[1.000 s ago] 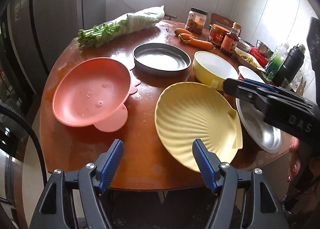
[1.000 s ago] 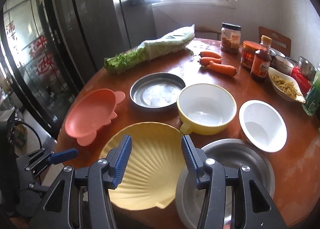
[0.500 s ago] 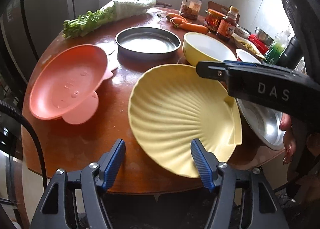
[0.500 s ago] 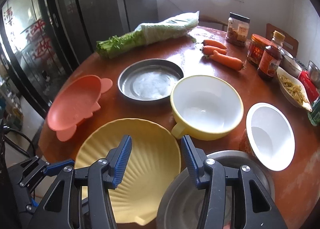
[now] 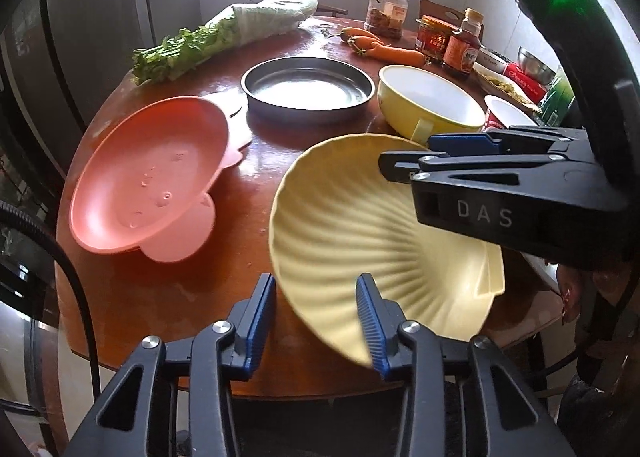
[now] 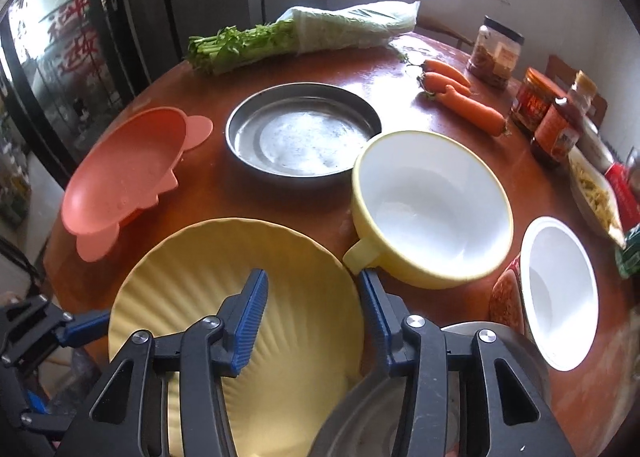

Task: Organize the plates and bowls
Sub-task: 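Grasp the rim of the yellow shell plate with the left tool, then lift the yellow shell plate with the left tool over the pink plate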

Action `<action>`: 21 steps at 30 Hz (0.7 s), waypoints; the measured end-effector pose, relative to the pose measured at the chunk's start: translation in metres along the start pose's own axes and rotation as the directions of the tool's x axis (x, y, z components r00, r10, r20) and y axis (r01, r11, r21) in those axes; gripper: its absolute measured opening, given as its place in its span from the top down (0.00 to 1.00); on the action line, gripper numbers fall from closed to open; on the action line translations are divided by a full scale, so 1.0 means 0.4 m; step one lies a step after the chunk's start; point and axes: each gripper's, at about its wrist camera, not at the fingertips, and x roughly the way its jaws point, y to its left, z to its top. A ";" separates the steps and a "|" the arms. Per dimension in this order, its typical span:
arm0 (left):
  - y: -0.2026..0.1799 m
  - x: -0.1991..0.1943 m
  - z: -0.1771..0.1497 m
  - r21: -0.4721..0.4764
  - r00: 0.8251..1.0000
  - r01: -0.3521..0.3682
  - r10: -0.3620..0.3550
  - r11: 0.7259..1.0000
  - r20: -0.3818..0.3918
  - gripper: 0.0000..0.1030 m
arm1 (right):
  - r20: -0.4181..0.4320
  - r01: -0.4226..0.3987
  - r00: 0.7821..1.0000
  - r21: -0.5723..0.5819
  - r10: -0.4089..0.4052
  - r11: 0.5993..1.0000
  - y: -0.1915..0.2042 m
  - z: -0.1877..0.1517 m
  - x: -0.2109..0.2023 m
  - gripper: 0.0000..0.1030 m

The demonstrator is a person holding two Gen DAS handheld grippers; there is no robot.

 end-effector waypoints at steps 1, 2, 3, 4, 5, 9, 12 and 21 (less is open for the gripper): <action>0.008 -0.002 -0.002 -0.006 1.000 -0.002 0.002 1.000 0.002 0.61 | 0.000 -0.019 1.000 0.008 0.019 1.000 0.006 0.003 0.002 0.53; 0.016 -0.005 -0.004 -0.013 1.000 -0.006 0.006 1.000 0.003 0.62 | 0.000 -0.027 1.000 0.006 0.027 1.000 0.016 0.007 0.004 0.53; 0.025 -0.007 -0.005 -0.020 1.000 -0.006 0.006 1.000 0.003 0.62 | -0.001 -0.032 0.999 -0.004 0.032 0.999 0.027 0.012 0.005 0.53; 0.034 -0.011 -0.007 -0.027 1.000 -0.003 0.003 1.000 0.002 0.62 | -0.002 -0.042 0.999 -0.017 0.042 0.999 0.042 0.016 0.009 0.53; 0.043 -0.014 -0.010 -0.035 1.000 -0.005 0.005 0.999 0.004 0.62 | -0.002 -0.045 0.999 -0.025 0.045 0.999 0.054 0.020 0.012 0.53; 0.070 -0.022 -0.017 -0.061 1.000 -0.003 0.004 0.998 0.011 0.62 | 0.001 -0.081 0.997 -0.047 0.081 0.996 0.090 0.031 0.022 0.53; 0.084 -0.025 -0.020 -0.072 1.000 0.010 -0.009 0.997 0.012 0.62 | 0.000 -0.083 0.997 -0.051 0.083 0.995 0.096 0.032 0.021 0.53; 0.103 -0.026 -0.018 -0.089 0.997 0.069 -0.067 0.994 0.025 0.62 | 0.123 -0.121 0.987 0.114 0.107 0.986 0.041 -0.073 -0.127 0.53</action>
